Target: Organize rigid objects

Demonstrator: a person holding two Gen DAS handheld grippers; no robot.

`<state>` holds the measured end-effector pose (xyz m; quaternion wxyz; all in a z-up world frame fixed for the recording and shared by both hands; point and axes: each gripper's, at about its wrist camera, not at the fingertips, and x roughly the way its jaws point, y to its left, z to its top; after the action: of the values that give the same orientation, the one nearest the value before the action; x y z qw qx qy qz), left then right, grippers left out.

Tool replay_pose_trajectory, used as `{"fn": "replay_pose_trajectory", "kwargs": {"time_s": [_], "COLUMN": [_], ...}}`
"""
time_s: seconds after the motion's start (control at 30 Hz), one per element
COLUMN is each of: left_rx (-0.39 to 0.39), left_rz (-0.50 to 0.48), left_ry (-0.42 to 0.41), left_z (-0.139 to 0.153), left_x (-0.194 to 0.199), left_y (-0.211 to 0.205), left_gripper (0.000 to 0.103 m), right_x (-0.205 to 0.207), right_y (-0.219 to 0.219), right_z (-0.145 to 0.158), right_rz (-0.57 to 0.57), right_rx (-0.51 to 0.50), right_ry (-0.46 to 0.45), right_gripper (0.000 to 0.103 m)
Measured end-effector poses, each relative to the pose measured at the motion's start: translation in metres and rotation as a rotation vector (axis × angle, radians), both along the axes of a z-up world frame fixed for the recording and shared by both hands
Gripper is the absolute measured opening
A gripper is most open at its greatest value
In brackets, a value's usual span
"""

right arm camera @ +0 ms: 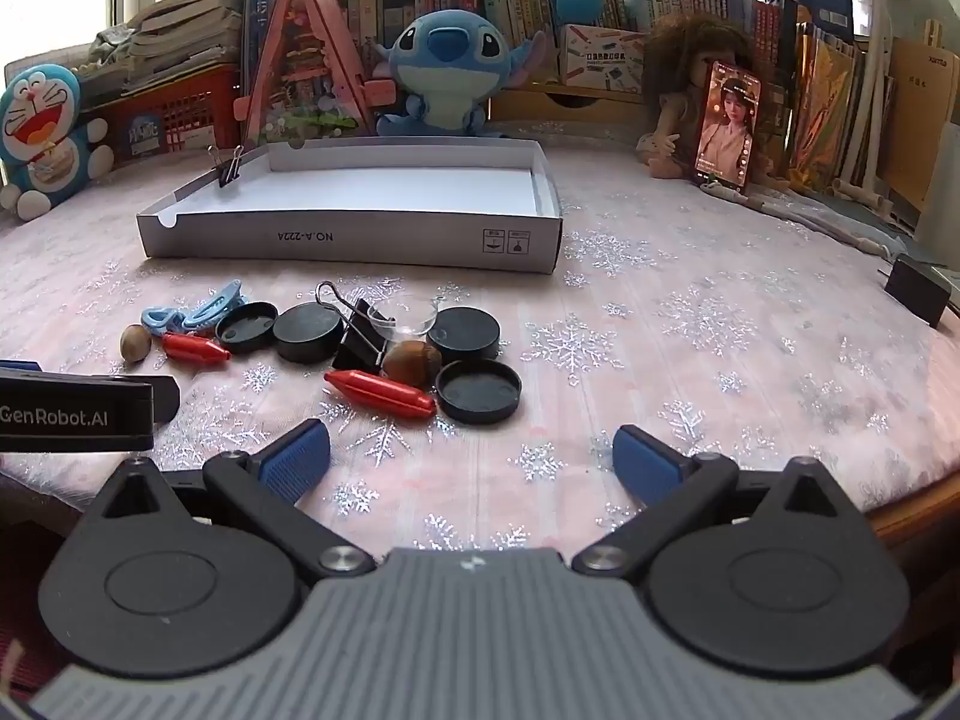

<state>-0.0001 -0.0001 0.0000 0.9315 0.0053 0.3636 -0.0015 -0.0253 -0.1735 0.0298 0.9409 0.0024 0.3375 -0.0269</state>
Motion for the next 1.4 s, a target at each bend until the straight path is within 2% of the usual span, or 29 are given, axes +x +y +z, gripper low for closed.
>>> {"fn": "replay_pose_trajectory", "kwargs": {"time_s": [1.4], "left_rx": [-0.004], "left_rz": [0.0], "left_ry": [0.002], "left_z": [0.0], "left_x": [0.0001], "left_y": [0.0001], "left_gripper": [0.103], "right_x": [-0.0014], "right_y": [0.001], "right_z": [0.0018], "right_rz": [-0.007], "right_rx": [-0.013], "right_ry": [0.007], "right_gripper": [0.103]}}
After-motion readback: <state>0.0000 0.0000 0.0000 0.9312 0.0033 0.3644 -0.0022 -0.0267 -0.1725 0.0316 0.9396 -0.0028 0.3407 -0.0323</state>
